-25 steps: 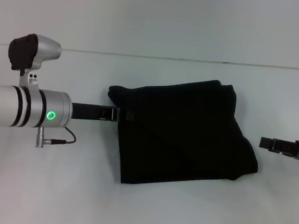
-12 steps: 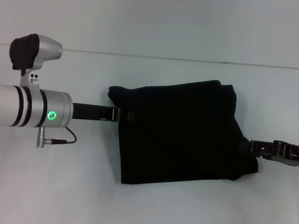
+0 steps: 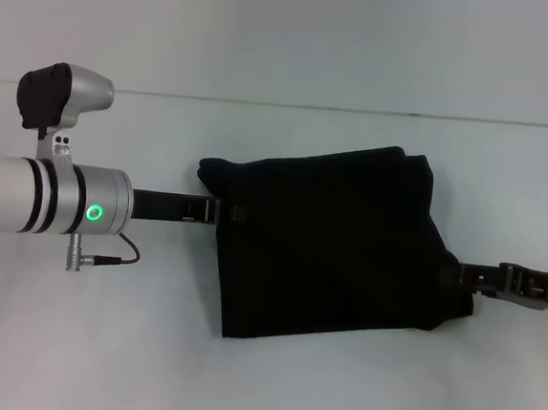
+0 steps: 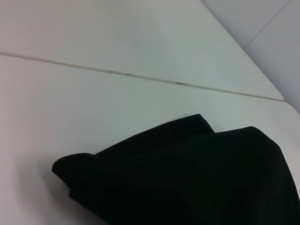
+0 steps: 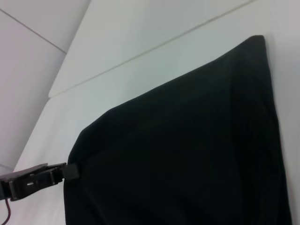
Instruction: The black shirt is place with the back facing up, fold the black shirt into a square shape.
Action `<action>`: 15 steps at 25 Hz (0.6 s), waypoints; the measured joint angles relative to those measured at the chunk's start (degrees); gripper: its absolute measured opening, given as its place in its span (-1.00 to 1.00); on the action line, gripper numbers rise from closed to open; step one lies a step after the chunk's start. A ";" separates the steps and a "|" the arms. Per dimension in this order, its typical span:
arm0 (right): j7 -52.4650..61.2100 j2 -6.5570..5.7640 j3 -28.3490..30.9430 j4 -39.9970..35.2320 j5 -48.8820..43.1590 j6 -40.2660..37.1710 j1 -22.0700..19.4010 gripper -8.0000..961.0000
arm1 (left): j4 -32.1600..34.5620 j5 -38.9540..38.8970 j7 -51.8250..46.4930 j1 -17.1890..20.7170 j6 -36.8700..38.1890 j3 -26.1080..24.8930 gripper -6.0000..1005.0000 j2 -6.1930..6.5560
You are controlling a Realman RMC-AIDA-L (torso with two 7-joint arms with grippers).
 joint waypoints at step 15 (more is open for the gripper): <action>-0.76 1.04 0.37 0.71 -0.90 1.17 0.64 -0.20 | -0.01 0.09 0.00 -0.27 0.02 0.08 -0.82 0.00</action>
